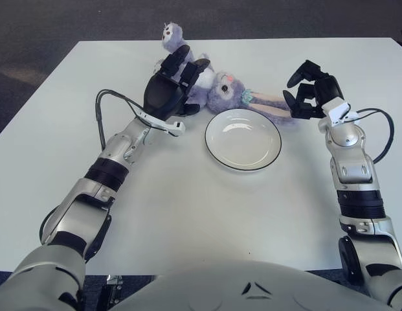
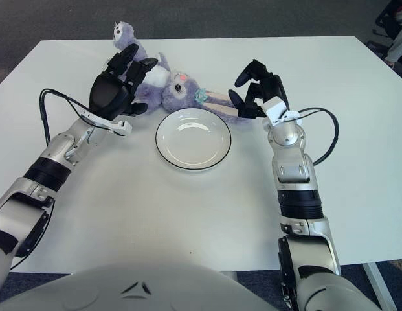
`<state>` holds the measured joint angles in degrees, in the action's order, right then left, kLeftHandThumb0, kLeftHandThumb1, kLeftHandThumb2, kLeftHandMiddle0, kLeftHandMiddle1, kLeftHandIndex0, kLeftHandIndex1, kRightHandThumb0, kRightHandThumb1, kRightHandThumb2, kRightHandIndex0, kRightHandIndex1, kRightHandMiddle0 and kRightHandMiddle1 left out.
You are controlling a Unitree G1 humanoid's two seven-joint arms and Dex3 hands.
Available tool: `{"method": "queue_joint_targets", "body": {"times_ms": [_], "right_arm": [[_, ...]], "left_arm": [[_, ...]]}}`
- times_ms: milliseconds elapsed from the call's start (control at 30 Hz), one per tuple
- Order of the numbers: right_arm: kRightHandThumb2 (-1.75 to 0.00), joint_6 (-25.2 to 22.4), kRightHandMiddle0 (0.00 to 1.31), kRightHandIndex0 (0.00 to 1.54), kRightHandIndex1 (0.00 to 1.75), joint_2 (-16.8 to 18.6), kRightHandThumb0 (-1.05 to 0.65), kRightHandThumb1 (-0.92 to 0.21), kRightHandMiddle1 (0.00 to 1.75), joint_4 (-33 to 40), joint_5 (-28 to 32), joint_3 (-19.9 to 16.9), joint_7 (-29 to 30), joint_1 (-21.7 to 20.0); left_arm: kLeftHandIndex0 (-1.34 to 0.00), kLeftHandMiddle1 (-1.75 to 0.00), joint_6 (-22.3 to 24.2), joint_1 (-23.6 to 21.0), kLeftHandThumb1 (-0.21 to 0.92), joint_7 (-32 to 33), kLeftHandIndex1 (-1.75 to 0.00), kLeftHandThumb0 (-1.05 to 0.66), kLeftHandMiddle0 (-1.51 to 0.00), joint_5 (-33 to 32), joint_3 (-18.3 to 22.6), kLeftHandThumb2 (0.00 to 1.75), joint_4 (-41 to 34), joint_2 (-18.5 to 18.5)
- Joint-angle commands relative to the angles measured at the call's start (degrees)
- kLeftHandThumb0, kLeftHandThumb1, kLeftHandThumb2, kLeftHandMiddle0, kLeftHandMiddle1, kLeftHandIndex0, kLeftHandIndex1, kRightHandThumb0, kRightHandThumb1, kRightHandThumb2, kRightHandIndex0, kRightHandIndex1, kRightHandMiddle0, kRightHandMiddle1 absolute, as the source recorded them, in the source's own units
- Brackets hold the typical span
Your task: Put the doll into the plate.
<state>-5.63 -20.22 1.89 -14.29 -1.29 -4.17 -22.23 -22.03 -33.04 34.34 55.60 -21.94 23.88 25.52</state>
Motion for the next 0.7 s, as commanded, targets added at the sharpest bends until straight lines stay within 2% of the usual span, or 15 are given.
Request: {"method": "queue_joint_targets", "body": {"times_ms": [0,267,533,667], "right_arm": [[-0.96,0.1,0.4,0.85,1.75,-1.4,-0.4,-0.6,1.75,-3.1,-2.4,0.7,1.0,-3.8],[-0.97,2.1,0.4,0.81,1.75,-1.9,-0.4,-0.59,1.75,-9.4,-5.9,3.6,1.8,-10.5],[-0.96,2.1,0.4,0.82,1.75,-1.3,-0.4,-0.59,1.75,-12.2,-9.8,7.6,2.4,-14.7],[-0.97,2.3,0.41,0.83,1.75,-1.4,-0.4,-0.58,1.75,-13.4,-10.3,8.2,2.2,-15.4]], "left_arm": [[0.0,-0.09,0.2,0.7,0.92,0.3,-0.77,-0.84,-0.24,-0.2,-0.3,1.16,-0.1,0.2],[0.0,-0.1,0.4,1.7,0.92,1.2,-0.74,-0.82,-0.25,0.5,-1.0,1.15,-1.5,-0.3],[0.0,-0.11,0.2,2.9,0.92,0.9,-0.76,-0.83,-0.27,0.3,-1.5,1.14,-3.0,-0.7],[0.0,-0.12,0.2,3.3,0.92,0.6,-0.8,-0.83,-0.29,0.3,-1.7,1.14,-3.5,-0.7]]}}
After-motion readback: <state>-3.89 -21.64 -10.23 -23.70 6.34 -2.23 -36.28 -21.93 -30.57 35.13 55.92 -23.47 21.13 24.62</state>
